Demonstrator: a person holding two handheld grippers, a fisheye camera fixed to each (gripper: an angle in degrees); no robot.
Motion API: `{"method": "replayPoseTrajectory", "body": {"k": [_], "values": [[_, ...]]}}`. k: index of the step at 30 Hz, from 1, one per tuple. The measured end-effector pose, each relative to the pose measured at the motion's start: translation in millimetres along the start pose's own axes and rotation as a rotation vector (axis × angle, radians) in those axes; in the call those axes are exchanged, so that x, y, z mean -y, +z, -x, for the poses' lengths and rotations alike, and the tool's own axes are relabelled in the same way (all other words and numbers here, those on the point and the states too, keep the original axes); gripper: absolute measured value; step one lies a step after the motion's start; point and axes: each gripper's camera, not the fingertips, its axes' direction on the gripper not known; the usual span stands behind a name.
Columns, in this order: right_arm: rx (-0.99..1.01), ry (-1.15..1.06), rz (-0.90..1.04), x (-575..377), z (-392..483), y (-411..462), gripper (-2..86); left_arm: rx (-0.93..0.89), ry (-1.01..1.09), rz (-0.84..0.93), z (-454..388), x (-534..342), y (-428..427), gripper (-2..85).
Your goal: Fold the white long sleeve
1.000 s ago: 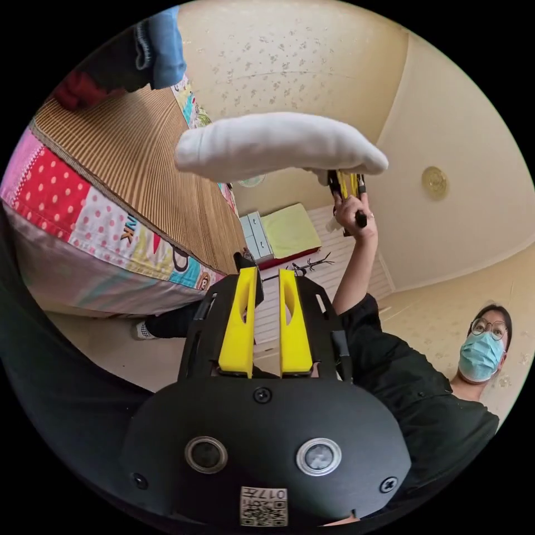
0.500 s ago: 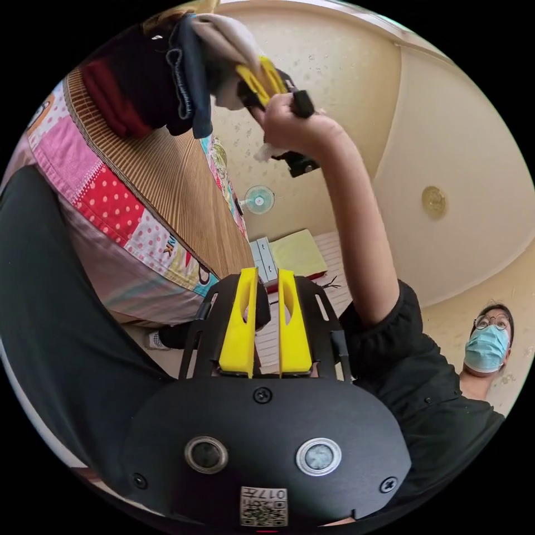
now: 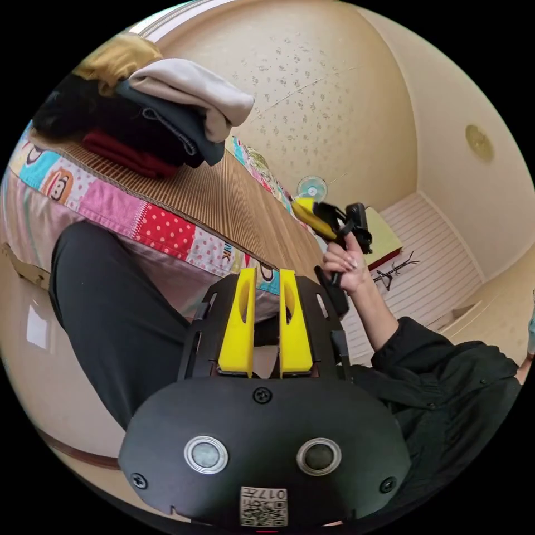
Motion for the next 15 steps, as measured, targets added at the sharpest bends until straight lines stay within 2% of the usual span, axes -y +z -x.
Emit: {"method": "replayPoseTrajectory", "body": {"k": [2, 4, 6, 7, 8, 10, 11, 13, 15], "values": [[-0.212, 0.057, -0.020, -62.9, -32.0, -40.6, 1.7, 0.060, 0.015, -0.006, -11.6, -4.0, 8.6, 6.6], [-0.467, 0.266, -0.019, -161.7, -86.1, -91.7, 1.2, 0.078, 0.009, -0.009, -21.3, -7.2, 18.9, 6.6], [-0.527, 0.455, -0.016, -235.5, -124.3, -131.6, 1.0, 0.065, 0.019, -0.011, -35.4, -12.1, 34.2, 6.5], [-0.331, 0.397, -0.148, -278.9, -132.8, -166.4, 0.9, 0.066, 0.020, -0.008, -39.0, -13.5, 38.3, 6.5], [-0.253, 0.416, -0.239, -299.1, -138.3, -185.8, 0.9, 0.072, 0.027, 0.002, -46.7, -15.9, 46.6, 6.5], [-0.289, 0.716, -0.521, -368.1, -162.6, -259.7, 1.0, 0.085, 0.051, 0.028, -59.1, -17.3, 57.8, 6.5], [-0.294, 0.757, -0.607, -382.8, -164.5, -278.1, 1.0, 0.098, 0.071, 0.043, -67.4, -16.9, 63.6, 6.4], [-0.311, 0.791, -0.965, -430.9, -165.7, -338.8, 1.7, 0.114, 0.095, 0.054, -78.6, -15.7, 68.9, 6.4], [-0.285, 0.912, -1.079, -451.7, -184.5, -364.3, 3.1, 0.110, 0.113, 0.057, -89.5, -15.1, 73.4, 6.4]]}}
